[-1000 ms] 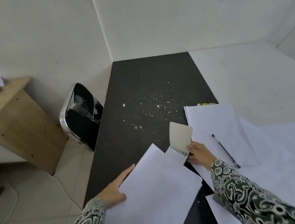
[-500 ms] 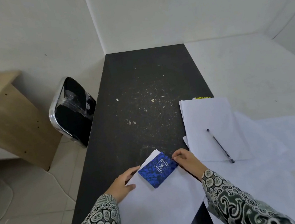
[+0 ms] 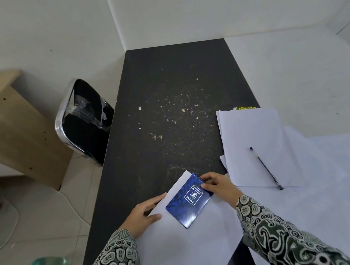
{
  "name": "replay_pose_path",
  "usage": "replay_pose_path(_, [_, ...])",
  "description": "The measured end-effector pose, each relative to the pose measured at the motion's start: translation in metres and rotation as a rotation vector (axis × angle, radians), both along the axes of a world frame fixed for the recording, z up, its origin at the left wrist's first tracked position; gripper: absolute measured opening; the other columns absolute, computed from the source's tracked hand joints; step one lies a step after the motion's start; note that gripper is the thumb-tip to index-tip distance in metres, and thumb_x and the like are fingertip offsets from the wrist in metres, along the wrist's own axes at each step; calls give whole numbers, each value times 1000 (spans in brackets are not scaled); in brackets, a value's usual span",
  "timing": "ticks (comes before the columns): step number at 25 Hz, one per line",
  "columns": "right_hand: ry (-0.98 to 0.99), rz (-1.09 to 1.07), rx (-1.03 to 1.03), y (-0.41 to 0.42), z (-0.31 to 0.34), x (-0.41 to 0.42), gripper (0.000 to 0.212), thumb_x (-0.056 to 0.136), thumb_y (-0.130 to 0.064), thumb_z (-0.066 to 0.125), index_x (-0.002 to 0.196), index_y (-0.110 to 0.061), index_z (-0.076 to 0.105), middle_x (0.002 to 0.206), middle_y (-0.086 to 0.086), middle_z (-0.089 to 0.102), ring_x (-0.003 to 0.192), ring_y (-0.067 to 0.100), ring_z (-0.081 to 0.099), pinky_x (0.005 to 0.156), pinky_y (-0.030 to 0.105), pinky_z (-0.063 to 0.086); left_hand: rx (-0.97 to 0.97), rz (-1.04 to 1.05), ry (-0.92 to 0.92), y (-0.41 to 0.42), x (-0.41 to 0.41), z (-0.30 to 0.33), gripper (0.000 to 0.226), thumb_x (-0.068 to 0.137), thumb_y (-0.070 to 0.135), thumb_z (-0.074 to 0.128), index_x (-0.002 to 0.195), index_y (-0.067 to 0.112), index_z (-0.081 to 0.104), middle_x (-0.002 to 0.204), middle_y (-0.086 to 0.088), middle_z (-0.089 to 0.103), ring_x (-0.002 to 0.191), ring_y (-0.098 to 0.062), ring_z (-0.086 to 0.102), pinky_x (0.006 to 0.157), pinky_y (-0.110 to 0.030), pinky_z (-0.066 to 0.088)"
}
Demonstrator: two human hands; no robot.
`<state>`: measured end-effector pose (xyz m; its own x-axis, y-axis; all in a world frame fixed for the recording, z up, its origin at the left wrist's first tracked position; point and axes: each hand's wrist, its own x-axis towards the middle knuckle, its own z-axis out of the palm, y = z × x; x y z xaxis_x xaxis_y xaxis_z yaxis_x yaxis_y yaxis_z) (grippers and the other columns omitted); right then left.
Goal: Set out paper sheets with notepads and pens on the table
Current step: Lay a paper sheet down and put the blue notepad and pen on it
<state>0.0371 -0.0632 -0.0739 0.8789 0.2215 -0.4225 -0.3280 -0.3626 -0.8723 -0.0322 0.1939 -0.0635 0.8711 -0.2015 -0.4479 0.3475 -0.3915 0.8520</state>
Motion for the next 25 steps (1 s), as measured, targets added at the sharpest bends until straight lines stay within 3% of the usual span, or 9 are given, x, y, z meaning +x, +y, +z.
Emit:
replay_pose_path(3, [-2,-3,28,0,0,0,19,85,-6,58,104,-6,59,83,-5,61,78,10,57,59,2,46,-58,-7,1,0,-2,4,68,83,-4,59,105,60,55,130,8,57,116,0,56,104,-29,44])
replay_pose_path(7, [23,-54,58,2,1,-2,14,86,-7,57,100,-9,59,80,-5,61,73,6,57,57,2,45,-75,-11,3,-2,-5,5,63,84,-3,59,110,54,53,134,3,56,123,-10,53,106,-36,43])
replay_pose_path(11, [53,-48,75,2,1,-4,14,86,-8,59,100,-8,59,79,0,63,72,7,59,56,3,46,-58,8,3,-6,-5,4,72,84,-4,57,96,67,56,132,6,56,122,-10,53,104,-34,45])
replay_pose_path(16, [111,-39,83,2,4,-5,24,83,-10,63,106,-7,58,88,5,63,76,9,59,57,3,46,-32,-33,22,-8,-3,6,74,84,-5,56,98,68,54,131,7,56,121,-6,53,103,-26,44])
replay_pose_path(19, [131,-1,72,7,6,-4,30,83,-10,63,111,-4,58,95,8,64,78,8,60,59,4,47,14,-97,24,-11,-1,11,65,86,-3,55,112,55,47,135,7,51,121,-2,50,96,-9,42])
replay_pose_path(22, [121,1,71,10,11,-2,28,82,-6,63,109,2,58,97,12,64,76,9,60,58,5,48,8,-79,42,-16,2,12,60,89,-8,45,132,34,40,142,1,43,132,-14,41,112,-28,33])
replay_pose_path(25, [92,12,59,10,17,-2,24,83,-7,62,106,0,58,96,13,64,74,9,61,58,7,50,109,-63,16,-26,5,13,55,93,-7,34,142,18,33,141,3,40,132,-11,36,107,-13,24])
